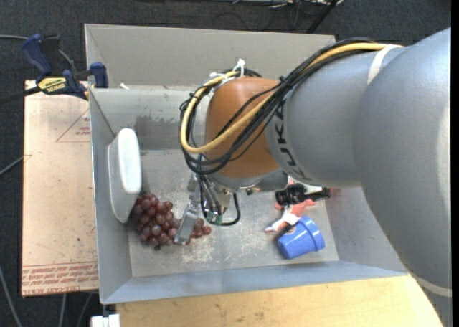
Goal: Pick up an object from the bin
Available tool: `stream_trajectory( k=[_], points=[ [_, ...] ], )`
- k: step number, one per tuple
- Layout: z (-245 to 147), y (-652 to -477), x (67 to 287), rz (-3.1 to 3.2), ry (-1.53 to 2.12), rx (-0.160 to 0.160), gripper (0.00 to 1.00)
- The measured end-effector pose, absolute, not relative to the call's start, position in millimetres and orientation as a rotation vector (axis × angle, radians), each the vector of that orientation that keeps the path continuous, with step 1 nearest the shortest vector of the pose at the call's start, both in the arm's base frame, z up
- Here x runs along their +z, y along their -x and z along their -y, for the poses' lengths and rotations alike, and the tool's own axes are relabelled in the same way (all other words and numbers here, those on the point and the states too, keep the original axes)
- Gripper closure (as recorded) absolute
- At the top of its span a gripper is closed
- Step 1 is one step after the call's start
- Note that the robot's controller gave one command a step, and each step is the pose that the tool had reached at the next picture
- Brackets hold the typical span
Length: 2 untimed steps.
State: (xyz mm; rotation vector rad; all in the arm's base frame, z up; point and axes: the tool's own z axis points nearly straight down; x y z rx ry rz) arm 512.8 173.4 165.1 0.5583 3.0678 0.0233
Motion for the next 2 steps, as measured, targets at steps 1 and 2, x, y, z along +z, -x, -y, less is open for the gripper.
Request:
stream_trajectory(
  k=[1,2],
  points=[
    [-160.2,-520.1,74.4,-3.062,-0.701,0.003,1.0],
    [-160.2,-520.1,74.4,-3.062,-0.701,0.003,1.0]
  ],
)
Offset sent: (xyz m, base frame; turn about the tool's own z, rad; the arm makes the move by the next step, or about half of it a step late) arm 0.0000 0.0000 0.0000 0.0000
